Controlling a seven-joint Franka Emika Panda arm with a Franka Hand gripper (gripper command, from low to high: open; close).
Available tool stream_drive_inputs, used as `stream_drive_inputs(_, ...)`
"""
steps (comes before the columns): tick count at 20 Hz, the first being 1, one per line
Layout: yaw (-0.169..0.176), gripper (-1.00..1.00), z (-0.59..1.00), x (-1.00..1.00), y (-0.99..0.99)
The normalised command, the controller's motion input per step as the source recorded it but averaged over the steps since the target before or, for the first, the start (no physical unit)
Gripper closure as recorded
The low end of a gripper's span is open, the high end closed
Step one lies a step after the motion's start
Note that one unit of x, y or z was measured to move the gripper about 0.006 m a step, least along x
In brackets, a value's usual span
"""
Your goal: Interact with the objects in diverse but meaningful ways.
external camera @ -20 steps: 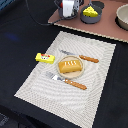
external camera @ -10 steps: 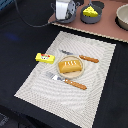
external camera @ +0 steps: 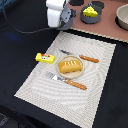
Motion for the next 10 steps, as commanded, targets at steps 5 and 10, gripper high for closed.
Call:
stream_drive_inputs(5,0.0,1.0,0.02,-0.17,-0.85)
stream_drive_inputs(10,0.01,1.0,-0.01,-0.17,-0.71)
